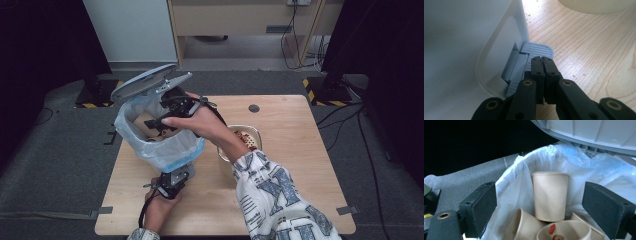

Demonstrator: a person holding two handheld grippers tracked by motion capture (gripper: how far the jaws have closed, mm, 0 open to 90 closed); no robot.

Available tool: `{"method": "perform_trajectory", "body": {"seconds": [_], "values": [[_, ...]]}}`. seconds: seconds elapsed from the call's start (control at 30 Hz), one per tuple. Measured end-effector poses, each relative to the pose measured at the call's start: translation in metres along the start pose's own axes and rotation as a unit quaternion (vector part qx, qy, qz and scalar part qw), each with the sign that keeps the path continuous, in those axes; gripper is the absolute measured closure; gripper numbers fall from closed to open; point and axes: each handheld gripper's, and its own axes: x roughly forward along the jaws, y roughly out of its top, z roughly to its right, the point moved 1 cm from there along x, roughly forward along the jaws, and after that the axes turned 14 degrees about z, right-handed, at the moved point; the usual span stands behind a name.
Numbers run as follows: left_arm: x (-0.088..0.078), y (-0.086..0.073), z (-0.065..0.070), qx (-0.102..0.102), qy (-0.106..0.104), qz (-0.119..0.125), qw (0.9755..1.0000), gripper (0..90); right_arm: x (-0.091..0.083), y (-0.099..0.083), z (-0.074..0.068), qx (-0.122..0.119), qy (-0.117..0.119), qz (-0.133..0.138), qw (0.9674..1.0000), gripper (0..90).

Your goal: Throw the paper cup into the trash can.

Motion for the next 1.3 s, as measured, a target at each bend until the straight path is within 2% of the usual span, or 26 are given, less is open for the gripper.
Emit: {"method": "perform_trajectory", "body": {"seconds": [0.63,1.3], "values": [[0.000,0.000,0.000,-0.001,-0.001,0.001,1.0000,87.5,-0.028,-0.007,0.015,0.000,-0.027,0.004,0.9996,9.6],[0.000,0.000,0.000,-0.001,-0.001,0.001,1.0000,87.5,-0.054,-0.009,0.032,0.002,-0.062,0.022,0.9978,7.8]]}}
